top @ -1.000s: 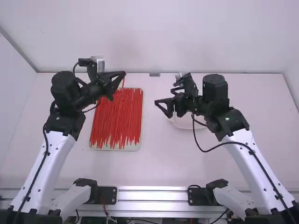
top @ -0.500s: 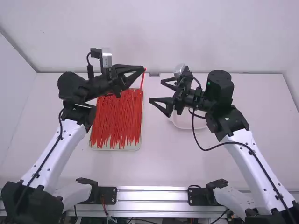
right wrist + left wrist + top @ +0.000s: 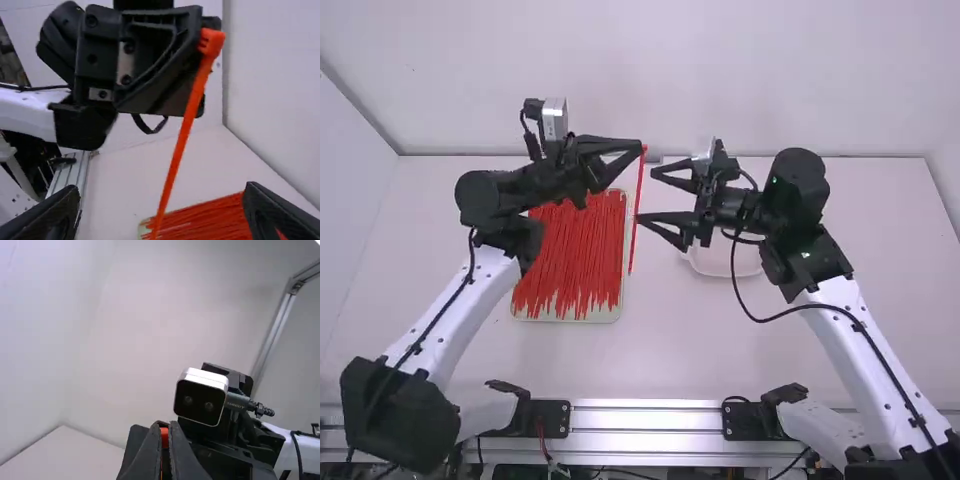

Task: Fasten the cable tie

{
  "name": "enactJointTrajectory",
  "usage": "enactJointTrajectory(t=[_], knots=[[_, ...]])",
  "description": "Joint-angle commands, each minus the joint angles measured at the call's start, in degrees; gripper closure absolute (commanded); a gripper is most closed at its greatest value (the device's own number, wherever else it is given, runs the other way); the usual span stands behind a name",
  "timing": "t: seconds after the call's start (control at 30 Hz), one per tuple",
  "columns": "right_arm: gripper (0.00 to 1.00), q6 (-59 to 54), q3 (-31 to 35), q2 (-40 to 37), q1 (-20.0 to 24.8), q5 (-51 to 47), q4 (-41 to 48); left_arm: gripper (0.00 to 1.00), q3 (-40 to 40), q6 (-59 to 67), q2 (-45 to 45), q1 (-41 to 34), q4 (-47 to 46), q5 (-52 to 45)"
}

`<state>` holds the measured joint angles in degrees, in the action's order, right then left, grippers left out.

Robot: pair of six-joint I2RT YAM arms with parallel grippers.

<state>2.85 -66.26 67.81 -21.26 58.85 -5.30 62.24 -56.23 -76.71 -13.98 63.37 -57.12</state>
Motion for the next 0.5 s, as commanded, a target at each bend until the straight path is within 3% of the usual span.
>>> enactJointTrajectory(t=[0.0, 0.13, 0.17, 0.2, 0.23, 0.27, 0.3, 0.47], knots=[[0.18, -0.2, -1.2, 0.4, -1.7, 1.1, -1.1, 0.98, -0.1, -3.6, -0.6, -1.0, 1.9, 1.0], [0.35, -0.1, -1.2, 0.4, -2.5, 1.2, -1.8, 0.98, 0.0, -3.5, -1.3, -0.7, 3.8, 0.8], [0.47, 0.2, -1.2, 0.4, -2.4, 1.1, -1.7, 0.98, 0.0, -3.3, -1.3, -0.6, 3.7, 0.6], [0.5, 0.4, -1.2, 0.4, -2.4, 1.1, -1.7, 0.98, 0.0, -3.3, -1.3, -0.6, 3.7, 0.6], [0.66, 0.3, -1.2, 0.4, -2.1, 1.2, -1.5, 0.98, 0.0, -3.3, -1.3, -0.6, 3.7, 0.6], [0.91, 0.4, -1.2, 0.4, -1.5, 1.4, -1.2, 0.98, 0.0, -3.3, -1.3, -0.9, 3.8, 0.7], [1.0, 1.1, -1.2, 0.4, -1.1, 1.1, -0.7, 0.98, 0.0, -3.4, -1.3, -0.9, 3.8, 0.8], [1.0, 4.9, -1.2, 0.4, 0.3, 0.7, -0.7, 0.98, 0.0, -3.5, -1.3, -1.0, 3.8, 1.5]])
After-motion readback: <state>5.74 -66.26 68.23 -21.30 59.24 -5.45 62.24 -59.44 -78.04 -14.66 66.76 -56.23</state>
